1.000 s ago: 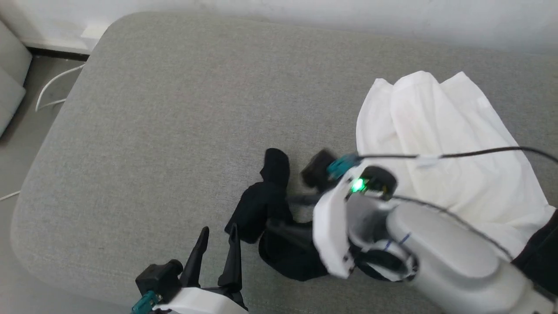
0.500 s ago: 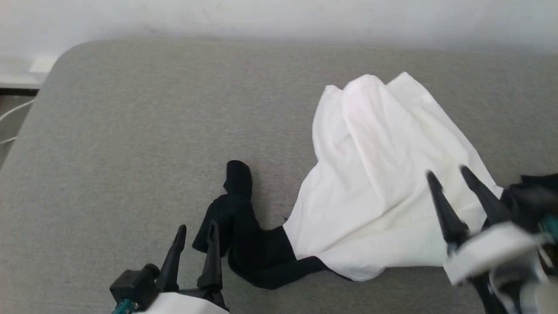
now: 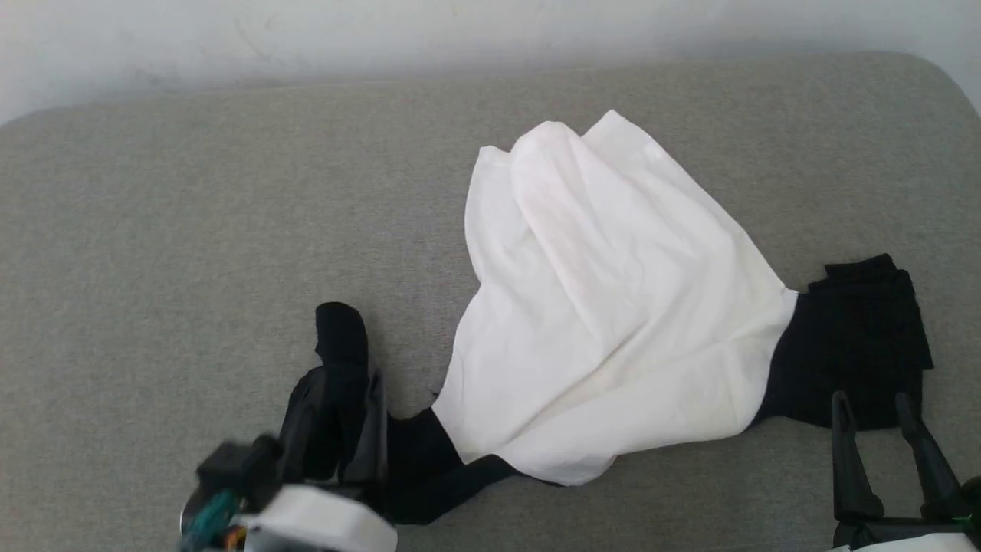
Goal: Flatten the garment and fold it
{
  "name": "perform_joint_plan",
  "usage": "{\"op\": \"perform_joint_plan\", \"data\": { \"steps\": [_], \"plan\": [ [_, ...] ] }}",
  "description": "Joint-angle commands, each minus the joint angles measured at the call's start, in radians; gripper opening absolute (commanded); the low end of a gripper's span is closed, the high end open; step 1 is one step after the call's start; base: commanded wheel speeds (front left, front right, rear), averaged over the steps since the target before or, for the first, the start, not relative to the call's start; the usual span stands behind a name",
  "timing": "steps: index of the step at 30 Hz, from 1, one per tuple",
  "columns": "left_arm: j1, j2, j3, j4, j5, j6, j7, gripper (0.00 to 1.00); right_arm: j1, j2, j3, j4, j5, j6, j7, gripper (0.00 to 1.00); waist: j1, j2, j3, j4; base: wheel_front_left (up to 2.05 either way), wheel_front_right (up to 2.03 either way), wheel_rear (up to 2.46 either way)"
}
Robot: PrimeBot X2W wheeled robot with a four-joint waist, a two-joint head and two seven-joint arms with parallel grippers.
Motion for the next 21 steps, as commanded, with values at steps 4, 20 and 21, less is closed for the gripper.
{"op": "perform_joint_plan", "data": {
  "steps": [4, 20, 21],
  "plan": [
    [-0.198, 0.067, -0.061, -0.023, 0.071, -0.032, 0.168, 1.0, -0.022, 0.003, 0.008, 0.011, 0.003, -0.001, -0.018, 1.0, 0.0, 0.0, 0.024, -0.004, 0.0, 0.0, 0.0],
    [-0.785, -0.1, -0.264, 0.441, 0.063, 0.029, 0.807, 1.0, -0.08, 0.003, 0.032, 0.07, -0.009, -0.001, -0.025, 1.0, 0.0, 0.0, 0.121, 0.017, 0.0, 0.0, 0.0],
    [-0.789, -0.102, -0.269, 0.466, 0.057, 0.042, 0.82, 1.0, -0.081, 0.003, 0.032, 0.072, -0.01, -0.001, -0.025, 1.0, 0.0, 0.0, 0.125, 0.017, 0.0, 0.0, 0.0]
  ]
}}
